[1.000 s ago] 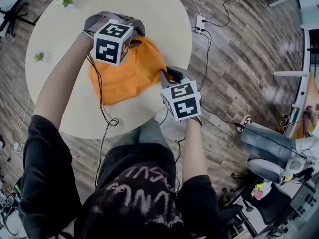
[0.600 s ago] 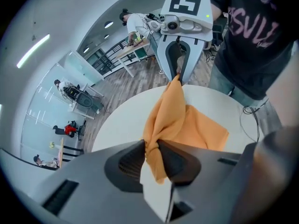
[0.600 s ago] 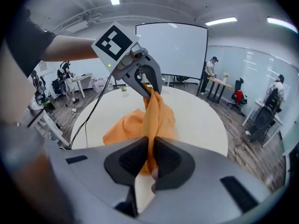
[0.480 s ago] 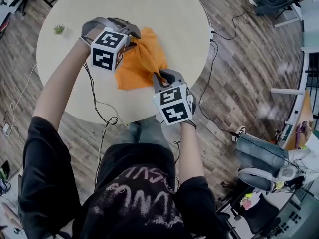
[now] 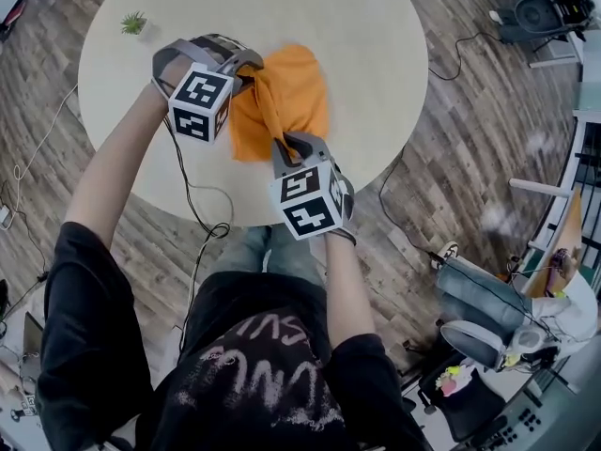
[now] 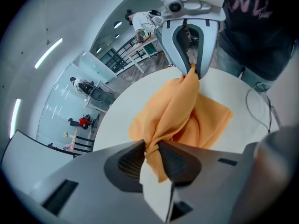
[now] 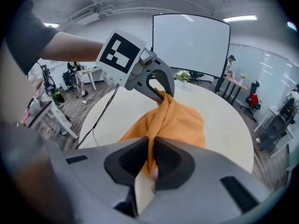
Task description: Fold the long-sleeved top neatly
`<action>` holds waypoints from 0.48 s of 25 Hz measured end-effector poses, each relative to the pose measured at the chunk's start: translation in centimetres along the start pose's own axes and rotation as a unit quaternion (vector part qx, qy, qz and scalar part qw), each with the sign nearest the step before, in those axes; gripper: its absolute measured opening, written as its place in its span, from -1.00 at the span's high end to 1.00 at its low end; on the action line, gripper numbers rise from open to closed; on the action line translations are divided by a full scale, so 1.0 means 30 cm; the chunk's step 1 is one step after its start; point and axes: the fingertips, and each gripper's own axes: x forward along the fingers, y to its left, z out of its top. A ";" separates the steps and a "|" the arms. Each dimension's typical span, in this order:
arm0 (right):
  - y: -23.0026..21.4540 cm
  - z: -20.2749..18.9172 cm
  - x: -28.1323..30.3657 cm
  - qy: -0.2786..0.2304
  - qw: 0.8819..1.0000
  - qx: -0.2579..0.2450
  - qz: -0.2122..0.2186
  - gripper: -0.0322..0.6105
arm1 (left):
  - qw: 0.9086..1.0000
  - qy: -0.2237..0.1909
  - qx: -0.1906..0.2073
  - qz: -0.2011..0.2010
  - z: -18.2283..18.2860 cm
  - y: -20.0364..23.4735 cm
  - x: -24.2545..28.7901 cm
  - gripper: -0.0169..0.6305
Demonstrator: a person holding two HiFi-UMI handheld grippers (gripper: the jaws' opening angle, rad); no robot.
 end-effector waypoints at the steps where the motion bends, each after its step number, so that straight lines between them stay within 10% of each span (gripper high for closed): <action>1: 0.017 0.006 0.019 0.002 1.000 -0.002 0.003 0.77 | 1.000 0.001 -0.004 0.006 -0.022 -0.010 0.005 0.65; 12: 0.173 0.028 0.213 0.020 0.998 0.001 0.060 0.70 | 0.996 0.015 -0.079 0.034 -0.229 -0.113 0.069 0.51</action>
